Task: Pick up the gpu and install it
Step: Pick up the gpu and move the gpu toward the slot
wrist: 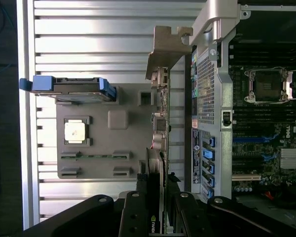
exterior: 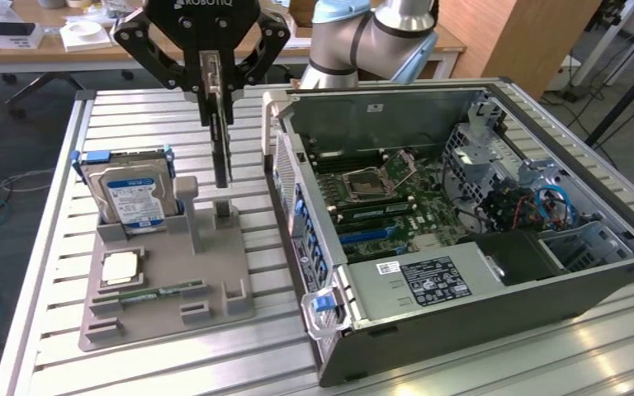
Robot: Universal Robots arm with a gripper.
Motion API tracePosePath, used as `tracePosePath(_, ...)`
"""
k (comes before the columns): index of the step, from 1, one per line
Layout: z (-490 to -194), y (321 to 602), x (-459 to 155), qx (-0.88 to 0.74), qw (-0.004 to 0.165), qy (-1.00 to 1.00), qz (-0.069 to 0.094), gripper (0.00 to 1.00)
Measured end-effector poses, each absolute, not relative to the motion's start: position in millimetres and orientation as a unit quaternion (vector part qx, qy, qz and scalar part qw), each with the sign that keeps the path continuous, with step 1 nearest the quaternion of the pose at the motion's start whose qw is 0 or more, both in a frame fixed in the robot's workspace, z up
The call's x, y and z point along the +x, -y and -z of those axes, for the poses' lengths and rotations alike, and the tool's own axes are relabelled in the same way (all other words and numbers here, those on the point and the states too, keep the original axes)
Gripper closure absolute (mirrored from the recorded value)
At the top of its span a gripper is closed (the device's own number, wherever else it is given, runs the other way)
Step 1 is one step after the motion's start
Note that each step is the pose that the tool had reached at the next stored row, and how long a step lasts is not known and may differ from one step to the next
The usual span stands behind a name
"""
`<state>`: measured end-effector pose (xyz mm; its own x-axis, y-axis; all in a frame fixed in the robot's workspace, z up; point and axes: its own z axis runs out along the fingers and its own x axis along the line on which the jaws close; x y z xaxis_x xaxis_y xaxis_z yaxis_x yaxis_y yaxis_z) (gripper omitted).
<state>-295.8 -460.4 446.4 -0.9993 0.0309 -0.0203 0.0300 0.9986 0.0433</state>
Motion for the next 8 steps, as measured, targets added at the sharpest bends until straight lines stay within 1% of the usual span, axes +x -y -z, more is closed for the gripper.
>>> tracePosePath(8, -446.4, 460.4, -295.8, 0.015, 0.01, -1.0, -0.022, 0.74)
